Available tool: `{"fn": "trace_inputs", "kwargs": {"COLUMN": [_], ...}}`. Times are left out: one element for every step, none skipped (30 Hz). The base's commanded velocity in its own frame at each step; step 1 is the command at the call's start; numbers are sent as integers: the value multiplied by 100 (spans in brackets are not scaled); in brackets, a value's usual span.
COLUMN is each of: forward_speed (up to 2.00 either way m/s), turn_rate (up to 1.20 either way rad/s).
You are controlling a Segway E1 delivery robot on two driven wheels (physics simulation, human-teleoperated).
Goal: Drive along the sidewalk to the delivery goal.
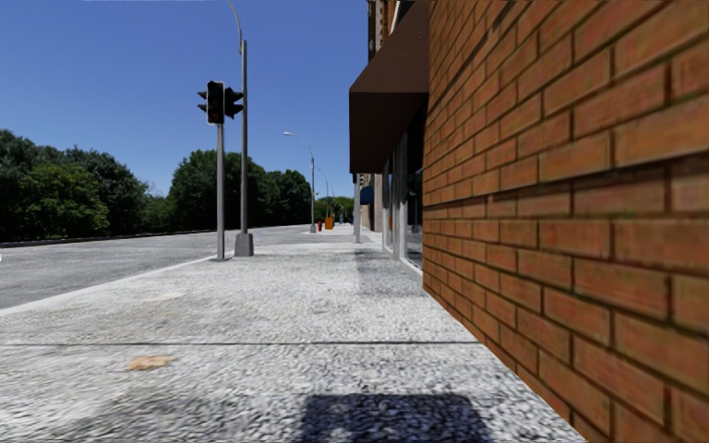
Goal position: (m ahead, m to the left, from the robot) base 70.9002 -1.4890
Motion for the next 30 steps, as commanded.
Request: {"fn": "trace_inputs", "kwargs": {"forward_speed": [200, 200, 200, 200, 200, 200, 200, 200, 200, 200, 200, 200, 200, 200, 200, 200, 200, 200, 200, 200, 200, 200, 200, 200, 200, 200, 200, 200, 200, 200], "turn_rate": [30, 32, 32, 33, 33, 34, 34, 34, 34, 22, 4, 0, 0, 0, 0, 0, 0, 0, 0, 0, 0, 0, 0, 0, 0, 0, 0, 0, 0, 0]}}
